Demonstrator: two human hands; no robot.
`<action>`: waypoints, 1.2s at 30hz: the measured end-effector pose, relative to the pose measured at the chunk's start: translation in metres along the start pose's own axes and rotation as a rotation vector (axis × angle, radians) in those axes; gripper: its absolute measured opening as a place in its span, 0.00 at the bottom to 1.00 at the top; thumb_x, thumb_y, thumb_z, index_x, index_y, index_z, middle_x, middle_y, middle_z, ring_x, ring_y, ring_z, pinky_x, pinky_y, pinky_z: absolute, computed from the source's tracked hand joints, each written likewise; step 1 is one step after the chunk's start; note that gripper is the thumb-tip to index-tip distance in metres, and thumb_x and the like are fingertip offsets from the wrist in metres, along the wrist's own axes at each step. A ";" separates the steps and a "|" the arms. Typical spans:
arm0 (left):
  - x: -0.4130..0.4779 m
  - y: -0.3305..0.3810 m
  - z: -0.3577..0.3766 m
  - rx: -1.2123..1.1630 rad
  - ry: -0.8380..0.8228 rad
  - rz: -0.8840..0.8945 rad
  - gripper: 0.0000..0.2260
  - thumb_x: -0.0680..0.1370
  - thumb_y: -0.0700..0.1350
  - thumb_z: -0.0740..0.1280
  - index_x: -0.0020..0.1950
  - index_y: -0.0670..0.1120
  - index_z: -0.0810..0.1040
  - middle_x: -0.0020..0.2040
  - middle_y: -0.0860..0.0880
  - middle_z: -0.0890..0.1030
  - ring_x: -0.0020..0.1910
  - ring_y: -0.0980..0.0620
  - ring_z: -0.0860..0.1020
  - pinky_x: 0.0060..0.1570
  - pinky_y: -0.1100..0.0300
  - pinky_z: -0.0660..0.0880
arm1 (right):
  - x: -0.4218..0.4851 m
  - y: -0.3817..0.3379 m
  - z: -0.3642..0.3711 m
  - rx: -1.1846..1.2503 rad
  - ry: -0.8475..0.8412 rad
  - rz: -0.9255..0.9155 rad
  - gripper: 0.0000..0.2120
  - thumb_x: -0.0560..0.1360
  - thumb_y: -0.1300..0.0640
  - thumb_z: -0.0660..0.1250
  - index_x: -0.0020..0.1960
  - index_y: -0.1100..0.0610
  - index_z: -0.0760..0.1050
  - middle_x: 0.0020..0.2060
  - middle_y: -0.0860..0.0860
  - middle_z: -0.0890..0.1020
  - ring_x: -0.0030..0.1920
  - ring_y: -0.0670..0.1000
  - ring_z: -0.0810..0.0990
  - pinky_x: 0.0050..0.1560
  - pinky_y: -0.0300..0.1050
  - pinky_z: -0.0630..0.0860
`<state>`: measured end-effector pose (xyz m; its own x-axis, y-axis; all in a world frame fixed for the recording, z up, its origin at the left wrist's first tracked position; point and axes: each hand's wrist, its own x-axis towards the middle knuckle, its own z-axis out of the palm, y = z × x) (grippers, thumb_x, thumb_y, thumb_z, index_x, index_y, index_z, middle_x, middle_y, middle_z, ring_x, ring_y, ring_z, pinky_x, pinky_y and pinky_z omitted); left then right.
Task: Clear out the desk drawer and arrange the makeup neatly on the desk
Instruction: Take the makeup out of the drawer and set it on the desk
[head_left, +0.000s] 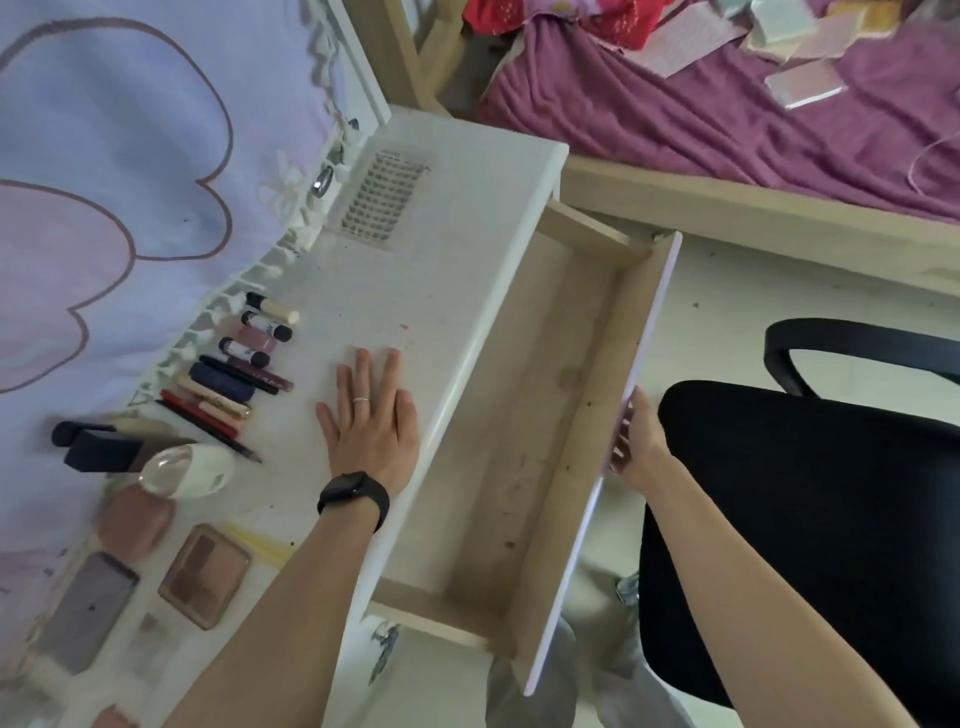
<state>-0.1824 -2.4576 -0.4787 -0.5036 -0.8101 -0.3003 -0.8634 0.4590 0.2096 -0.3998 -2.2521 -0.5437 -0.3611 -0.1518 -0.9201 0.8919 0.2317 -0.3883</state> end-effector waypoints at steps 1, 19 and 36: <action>0.000 0.000 0.000 -0.001 -0.004 0.000 0.24 0.84 0.56 0.43 0.78 0.67 0.37 0.81 0.57 0.36 0.80 0.54 0.36 0.76 0.42 0.36 | 0.001 0.004 -0.003 -0.062 -0.004 0.014 0.18 0.81 0.40 0.58 0.47 0.52 0.77 0.43 0.51 0.82 0.43 0.52 0.80 0.52 0.52 0.80; 0.001 0.001 0.002 -0.012 0.045 0.007 0.23 0.84 0.58 0.43 0.77 0.69 0.38 0.81 0.57 0.39 0.80 0.53 0.38 0.76 0.42 0.36 | 0.003 0.041 -0.002 0.092 -0.214 -0.095 0.18 0.82 0.42 0.58 0.50 0.51 0.83 0.44 0.52 0.85 0.43 0.52 0.85 0.46 0.50 0.81; 0.003 0.000 -0.009 0.060 -0.121 0.031 0.34 0.75 0.72 0.43 0.75 0.66 0.29 0.80 0.54 0.31 0.78 0.50 0.31 0.75 0.40 0.34 | -0.011 0.050 0.077 0.121 -0.177 -0.046 0.18 0.82 0.39 0.60 0.47 0.54 0.69 0.34 0.50 0.67 0.34 0.50 0.66 0.39 0.45 0.66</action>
<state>-0.1836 -2.4639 -0.4714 -0.5267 -0.7471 -0.4054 -0.8461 0.5068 0.1653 -0.3303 -2.3126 -0.5492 -0.3581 -0.3285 -0.8740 0.9058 0.1049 -0.4106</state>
